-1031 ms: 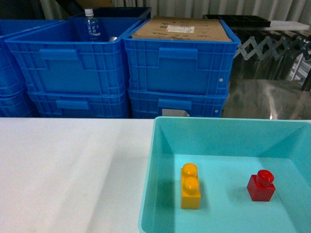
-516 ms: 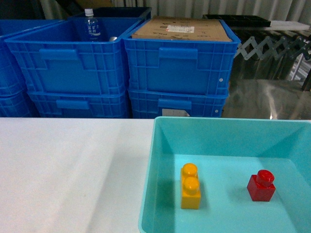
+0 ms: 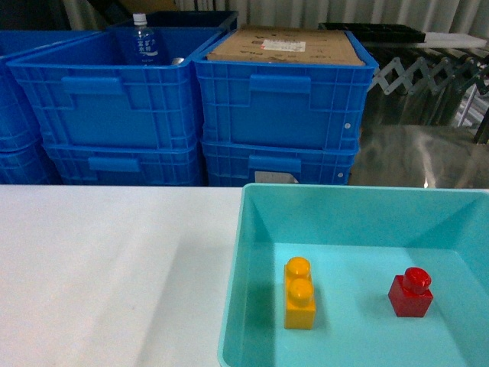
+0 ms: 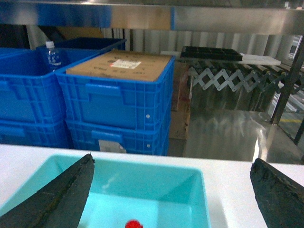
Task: Pick red block from blue box to shelf
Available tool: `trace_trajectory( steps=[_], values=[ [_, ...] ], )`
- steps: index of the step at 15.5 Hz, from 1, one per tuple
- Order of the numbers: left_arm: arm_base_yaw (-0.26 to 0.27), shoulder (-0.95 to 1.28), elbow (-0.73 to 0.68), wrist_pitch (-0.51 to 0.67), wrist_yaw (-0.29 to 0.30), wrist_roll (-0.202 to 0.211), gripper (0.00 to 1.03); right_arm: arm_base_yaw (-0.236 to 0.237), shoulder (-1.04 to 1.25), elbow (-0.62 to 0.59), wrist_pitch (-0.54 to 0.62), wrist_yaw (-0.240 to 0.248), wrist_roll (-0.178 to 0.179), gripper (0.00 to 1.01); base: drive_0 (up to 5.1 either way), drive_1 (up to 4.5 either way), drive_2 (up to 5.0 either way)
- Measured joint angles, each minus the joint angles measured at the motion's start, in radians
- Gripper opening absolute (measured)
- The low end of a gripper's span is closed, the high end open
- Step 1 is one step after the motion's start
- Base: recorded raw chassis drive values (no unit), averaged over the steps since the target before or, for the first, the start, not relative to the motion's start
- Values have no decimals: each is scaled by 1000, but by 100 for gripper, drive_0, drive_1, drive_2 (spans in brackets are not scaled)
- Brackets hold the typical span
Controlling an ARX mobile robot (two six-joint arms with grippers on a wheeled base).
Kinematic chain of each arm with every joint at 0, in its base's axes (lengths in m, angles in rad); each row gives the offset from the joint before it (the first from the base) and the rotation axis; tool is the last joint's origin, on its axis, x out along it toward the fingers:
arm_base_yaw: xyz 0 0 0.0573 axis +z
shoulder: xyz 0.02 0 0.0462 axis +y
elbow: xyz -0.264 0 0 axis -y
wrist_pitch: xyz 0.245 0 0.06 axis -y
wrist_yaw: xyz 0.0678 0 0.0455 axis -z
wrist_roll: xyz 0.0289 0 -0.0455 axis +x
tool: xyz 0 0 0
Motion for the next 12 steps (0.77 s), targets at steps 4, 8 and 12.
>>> trace_trajectory(
  steps=[4,8,12],
  values=[
    [0,0,0,0,0,0,98,30,134,69,56,6,4,98,0,0,0],
    [0,0,0,0,0,0,98,63,311,139,64,-6,16,98,0,0,0],
    [0,0,0,0,0,0,98,78,561,283,32,-28,29,98,0,0,0]
  ],
)
